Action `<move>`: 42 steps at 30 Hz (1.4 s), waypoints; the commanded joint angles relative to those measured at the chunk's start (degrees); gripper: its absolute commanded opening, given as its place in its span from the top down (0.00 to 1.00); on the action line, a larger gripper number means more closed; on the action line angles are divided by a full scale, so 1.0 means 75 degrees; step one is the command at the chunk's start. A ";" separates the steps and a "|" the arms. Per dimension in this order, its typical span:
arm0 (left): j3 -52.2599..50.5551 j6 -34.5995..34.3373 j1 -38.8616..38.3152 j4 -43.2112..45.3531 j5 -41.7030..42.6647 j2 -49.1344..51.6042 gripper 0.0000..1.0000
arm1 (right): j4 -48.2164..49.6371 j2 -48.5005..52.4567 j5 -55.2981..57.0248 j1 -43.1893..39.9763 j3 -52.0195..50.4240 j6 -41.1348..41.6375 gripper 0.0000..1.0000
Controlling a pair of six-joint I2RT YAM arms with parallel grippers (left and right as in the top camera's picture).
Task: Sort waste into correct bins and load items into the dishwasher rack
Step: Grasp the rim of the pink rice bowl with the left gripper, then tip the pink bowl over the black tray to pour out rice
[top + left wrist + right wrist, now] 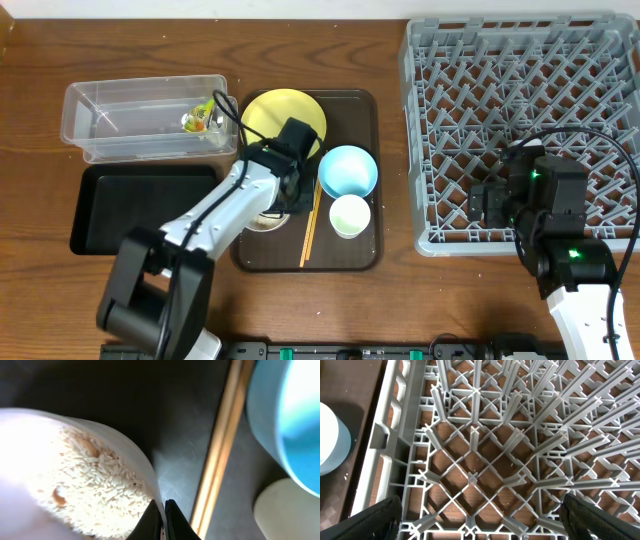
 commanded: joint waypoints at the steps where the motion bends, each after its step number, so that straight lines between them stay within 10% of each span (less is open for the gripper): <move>1: 0.0201 0.0041 0.0035 -0.0114 0.0128 -0.0772 0.94 | -0.0023 -0.0055 -0.0038 0.0017 0.0149 0.0102 0.01; 11: 0.0201 0.0443 0.1781 -0.0731 0.0256 -0.2203 0.94 | -0.0023 -0.0055 -0.0038 0.0017 0.0149 0.0102 0.01; 28: 0.0163 0.2704 0.7128 -0.0720 0.7003 -0.0822 0.94 | -0.0023 -0.0055 -0.0038 0.0017 0.0149 0.0102 0.01; 42: 0.0163 0.2894 0.8556 -0.0629 1.0217 0.0574 0.94 | -0.0023 -0.0055 -0.0038 0.0017 0.0149 0.0102 0.01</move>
